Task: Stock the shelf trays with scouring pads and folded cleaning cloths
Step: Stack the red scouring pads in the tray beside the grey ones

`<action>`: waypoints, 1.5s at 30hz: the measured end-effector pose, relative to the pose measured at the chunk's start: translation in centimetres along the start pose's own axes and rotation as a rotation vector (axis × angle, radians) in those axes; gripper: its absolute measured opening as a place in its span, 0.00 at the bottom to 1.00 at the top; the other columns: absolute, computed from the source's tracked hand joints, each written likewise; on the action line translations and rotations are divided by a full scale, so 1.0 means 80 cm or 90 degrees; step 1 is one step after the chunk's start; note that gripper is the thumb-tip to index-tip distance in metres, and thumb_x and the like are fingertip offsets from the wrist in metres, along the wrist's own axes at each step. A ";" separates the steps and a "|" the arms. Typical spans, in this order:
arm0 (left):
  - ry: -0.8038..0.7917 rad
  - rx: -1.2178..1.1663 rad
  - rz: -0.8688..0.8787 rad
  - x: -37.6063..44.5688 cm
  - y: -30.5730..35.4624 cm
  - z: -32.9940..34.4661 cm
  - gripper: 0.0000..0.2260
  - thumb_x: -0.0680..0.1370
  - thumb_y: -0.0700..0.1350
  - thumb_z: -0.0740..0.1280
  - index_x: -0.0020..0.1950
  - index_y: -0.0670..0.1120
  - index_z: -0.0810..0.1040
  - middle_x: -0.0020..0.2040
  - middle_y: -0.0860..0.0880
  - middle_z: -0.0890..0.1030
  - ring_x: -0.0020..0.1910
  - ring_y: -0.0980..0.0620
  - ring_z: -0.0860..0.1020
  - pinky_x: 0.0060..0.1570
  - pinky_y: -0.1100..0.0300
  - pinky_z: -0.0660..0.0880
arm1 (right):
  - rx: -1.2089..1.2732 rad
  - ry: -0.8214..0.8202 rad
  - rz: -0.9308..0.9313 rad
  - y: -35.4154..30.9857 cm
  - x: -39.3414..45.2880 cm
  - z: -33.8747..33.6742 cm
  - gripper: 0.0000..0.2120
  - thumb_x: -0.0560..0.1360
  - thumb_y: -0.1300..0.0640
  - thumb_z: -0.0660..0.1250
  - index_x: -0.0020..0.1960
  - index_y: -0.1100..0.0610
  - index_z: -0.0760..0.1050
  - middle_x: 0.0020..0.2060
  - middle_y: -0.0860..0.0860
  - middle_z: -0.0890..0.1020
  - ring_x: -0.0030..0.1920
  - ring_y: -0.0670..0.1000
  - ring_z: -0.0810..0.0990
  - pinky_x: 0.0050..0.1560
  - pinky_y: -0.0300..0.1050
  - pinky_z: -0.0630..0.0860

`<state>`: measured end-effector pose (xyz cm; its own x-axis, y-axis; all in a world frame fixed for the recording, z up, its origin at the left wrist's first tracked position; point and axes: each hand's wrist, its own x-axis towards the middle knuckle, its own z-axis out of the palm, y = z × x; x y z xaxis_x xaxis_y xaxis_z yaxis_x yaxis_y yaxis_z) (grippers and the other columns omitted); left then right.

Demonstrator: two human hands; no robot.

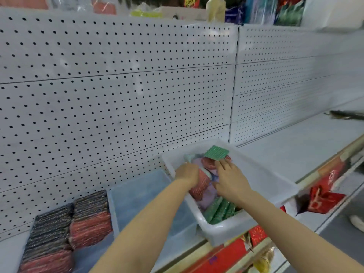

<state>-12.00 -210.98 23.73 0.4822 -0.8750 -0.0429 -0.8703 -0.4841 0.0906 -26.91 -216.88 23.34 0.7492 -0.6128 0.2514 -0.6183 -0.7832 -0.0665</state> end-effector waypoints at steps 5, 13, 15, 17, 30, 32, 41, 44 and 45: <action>-0.022 0.001 -0.040 0.033 0.027 0.024 0.17 0.79 0.39 0.61 0.68 0.39 0.72 0.67 0.40 0.74 0.63 0.41 0.75 0.60 0.51 0.73 | -0.047 -0.063 0.020 0.072 0.013 0.007 0.30 0.77 0.51 0.62 0.75 0.59 0.57 0.71 0.56 0.66 0.72 0.59 0.62 0.71 0.51 0.61; -0.016 -0.064 -0.036 0.054 0.026 0.020 0.14 0.78 0.41 0.65 0.63 0.41 0.72 0.56 0.42 0.80 0.55 0.43 0.79 0.47 0.55 0.72 | 0.002 -0.176 -0.017 0.128 0.095 0.034 0.25 0.76 0.58 0.61 0.72 0.58 0.61 0.66 0.56 0.71 0.67 0.57 0.67 0.66 0.49 0.66; -0.004 -0.098 -0.035 0.052 0.015 0.012 0.14 0.77 0.44 0.67 0.61 0.43 0.72 0.54 0.44 0.80 0.54 0.44 0.79 0.47 0.56 0.73 | 0.006 -0.197 -0.026 0.132 0.119 0.047 0.23 0.75 0.61 0.60 0.70 0.57 0.62 0.67 0.57 0.70 0.67 0.58 0.68 0.66 0.50 0.67; 0.009 -0.115 -0.037 0.046 0.002 0.009 0.17 0.75 0.46 0.69 0.63 0.46 0.71 0.55 0.46 0.80 0.54 0.45 0.79 0.49 0.55 0.75 | -0.003 -0.198 -0.047 0.132 0.138 0.060 0.25 0.75 0.61 0.62 0.71 0.57 0.61 0.69 0.58 0.67 0.66 0.60 0.69 0.65 0.51 0.67; 0.109 -0.224 -0.006 0.017 -0.019 -0.006 0.14 0.76 0.50 0.70 0.59 0.49 0.76 0.48 0.50 0.73 0.48 0.51 0.72 0.43 0.59 0.64 | -0.095 -0.114 -0.173 0.128 0.182 0.088 0.14 0.76 0.55 0.62 0.61 0.48 0.75 0.54 0.53 0.81 0.53 0.56 0.80 0.49 0.44 0.74; 0.116 -0.240 0.009 0.013 -0.018 -0.010 0.14 0.76 0.50 0.70 0.60 0.49 0.76 0.49 0.49 0.74 0.49 0.50 0.74 0.45 0.59 0.65 | -0.106 -0.102 -0.175 0.134 0.175 0.084 0.12 0.76 0.58 0.60 0.57 0.49 0.76 0.51 0.52 0.81 0.50 0.55 0.81 0.46 0.45 0.75; 0.088 -0.217 -0.009 -0.017 -0.008 -0.047 0.13 0.78 0.49 0.69 0.61 0.49 0.75 0.52 0.50 0.76 0.51 0.49 0.75 0.51 0.55 0.72 | 0.065 -0.163 -0.159 0.132 0.181 0.084 0.26 0.79 0.49 0.62 0.75 0.45 0.60 0.72 0.51 0.67 0.67 0.57 0.70 0.63 0.52 0.71; 0.084 -0.197 -0.016 -0.021 -0.006 -0.041 0.11 0.78 0.50 0.68 0.58 0.50 0.74 0.49 0.51 0.76 0.49 0.49 0.76 0.48 0.55 0.72 | 0.079 -0.210 -0.151 0.130 0.187 0.100 0.32 0.76 0.46 0.66 0.76 0.45 0.57 0.73 0.51 0.64 0.70 0.59 0.65 0.67 0.51 0.67; 0.089 -0.197 -0.018 -0.022 -0.007 -0.039 0.10 0.78 0.50 0.68 0.58 0.50 0.74 0.48 0.52 0.76 0.47 0.50 0.75 0.46 0.56 0.71 | 0.080 -0.219 -0.150 0.129 0.188 0.107 0.33 0.76 0.46 0.66 0.76 0.45 0.56 0.74 0.51 0.63 0.70 0.59 0.65 0.67 0.51 0.67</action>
<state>-12.06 -209.14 26.87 0.5337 -0.8415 0.0846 -0.7950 -0.4650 0.3896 -19.99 -235.09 18.21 0.9153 -0.3981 -0.0608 -0.4026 -0.9000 -0.1673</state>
